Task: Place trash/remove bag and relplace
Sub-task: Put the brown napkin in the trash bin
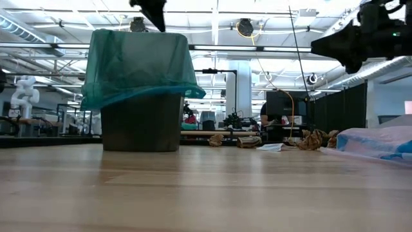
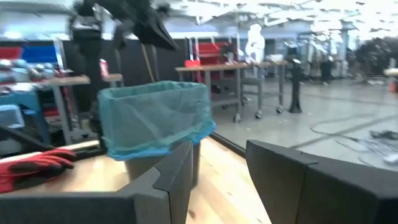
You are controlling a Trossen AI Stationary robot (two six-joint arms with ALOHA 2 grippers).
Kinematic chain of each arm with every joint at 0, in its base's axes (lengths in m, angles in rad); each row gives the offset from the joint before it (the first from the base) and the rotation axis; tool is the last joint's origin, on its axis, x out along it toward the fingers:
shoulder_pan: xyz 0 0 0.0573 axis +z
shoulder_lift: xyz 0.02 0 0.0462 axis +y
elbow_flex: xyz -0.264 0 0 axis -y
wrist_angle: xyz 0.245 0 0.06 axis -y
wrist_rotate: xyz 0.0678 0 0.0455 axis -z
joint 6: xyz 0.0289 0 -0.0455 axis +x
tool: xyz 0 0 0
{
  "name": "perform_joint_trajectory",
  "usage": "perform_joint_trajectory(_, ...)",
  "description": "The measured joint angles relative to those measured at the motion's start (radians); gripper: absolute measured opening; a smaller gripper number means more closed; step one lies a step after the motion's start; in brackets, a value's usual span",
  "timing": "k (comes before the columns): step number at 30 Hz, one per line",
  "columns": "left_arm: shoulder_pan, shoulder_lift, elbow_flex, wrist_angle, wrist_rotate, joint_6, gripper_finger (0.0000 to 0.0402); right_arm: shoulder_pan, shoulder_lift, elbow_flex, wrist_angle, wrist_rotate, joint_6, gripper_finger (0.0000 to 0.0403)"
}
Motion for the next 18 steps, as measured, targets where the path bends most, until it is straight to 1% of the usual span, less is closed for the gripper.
perform_joint_trajectory(4,0.015,-0.118,-0.097,0.12,0.004,-0.002,0.0,-0.067,0.132,0.095,-0.047,-0.003,0.003,0.0144)
perform_joint_trajectory(7,0.017,-0.221,-0.238,0.3,0.08,0.016,0.0,-0.127,0.264,0.192,-0.127,-0.026,0.002,0.0144)
perform_joint_trajectory(9,0.023,-0.285,-0.353,0.434,0.155,0.034,0.0,-0.178,0.361,0.256,-0.156,-0.09,-0.007,0.0144)
perform_joint_trajectory(11,0.032,-0.334,-0.464,0.567,0.218,0.051,0.0,-0.234,0.463,0.318,-0.157,-0.185,-0.018,0.0144)
perform_joint_trajectory(13,0.041,-0.368,-0.559,0.662,0.25,0.052,0.0,-0.293,0.572,0.382,-0.159,-0.278,-0.022,0.0144)
perform_joint_trajectory(15,0.048,-0.389,-0.621,0.728,0.263,0.052,0.0,-0.355,0.682,0.447,-0.167,-0.361,-0.029,0.0144)
perform_joint_trajectory(18,0.052,-0.408,-0.665,0.731,0.254,0.051,0.0,-0.447,0.854,0.548,-0.189,-0.495,-0.062,0.0144)
